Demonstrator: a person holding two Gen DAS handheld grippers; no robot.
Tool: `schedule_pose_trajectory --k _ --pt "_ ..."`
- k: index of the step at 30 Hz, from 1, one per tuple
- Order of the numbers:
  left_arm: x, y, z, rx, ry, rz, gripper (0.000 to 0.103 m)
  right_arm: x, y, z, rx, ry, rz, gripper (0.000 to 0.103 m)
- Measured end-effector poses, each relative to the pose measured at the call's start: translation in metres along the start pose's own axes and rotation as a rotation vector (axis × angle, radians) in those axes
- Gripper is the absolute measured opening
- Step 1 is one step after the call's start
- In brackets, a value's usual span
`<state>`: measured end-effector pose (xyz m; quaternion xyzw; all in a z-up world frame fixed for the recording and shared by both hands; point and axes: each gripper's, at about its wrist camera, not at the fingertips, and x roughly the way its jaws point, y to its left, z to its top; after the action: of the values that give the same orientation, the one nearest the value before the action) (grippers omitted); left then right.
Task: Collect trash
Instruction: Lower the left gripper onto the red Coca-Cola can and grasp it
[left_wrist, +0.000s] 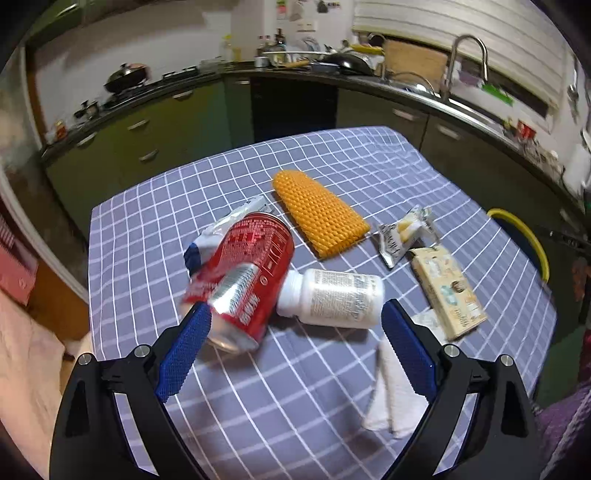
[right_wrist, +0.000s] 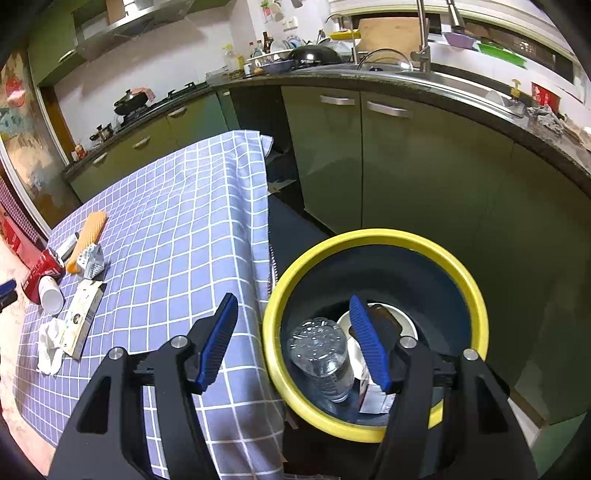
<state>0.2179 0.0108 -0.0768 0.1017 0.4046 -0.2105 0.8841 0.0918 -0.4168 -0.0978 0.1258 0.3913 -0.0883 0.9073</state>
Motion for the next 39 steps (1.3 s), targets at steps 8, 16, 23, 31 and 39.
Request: schedule_pose_trajectory --k 8,16,23,31,39 --pt "0.023 0.017 0.013 0.088 0.020 0.017 0.092 0.008 0.008 0.003 -0.012 0.016 -0.006 0.060" --pt "0.045 0.055 0.031 0.051 0.087 -0.084 0.092 0.015 0.016 0.005 -0.018 0.029 -0.012 0.060" --pt "0.073 0.077 0.036 -0.011 0.184 -0.195 0.092 0.022 0.026 0.008 -0.030 0.043 -0.011 0.060" --pt "0.092 0.082 0.037 -0.044 0.229 -0.252 0.092 0.029 0.032 0.010 -0.033 0.055 -0.006 0.061" --pt "0.099 0.071 0.042 -0.040 0.260 -0.282 0.091 0.032 0.035 0.009 -0.039 0.060 0.001 0.061"
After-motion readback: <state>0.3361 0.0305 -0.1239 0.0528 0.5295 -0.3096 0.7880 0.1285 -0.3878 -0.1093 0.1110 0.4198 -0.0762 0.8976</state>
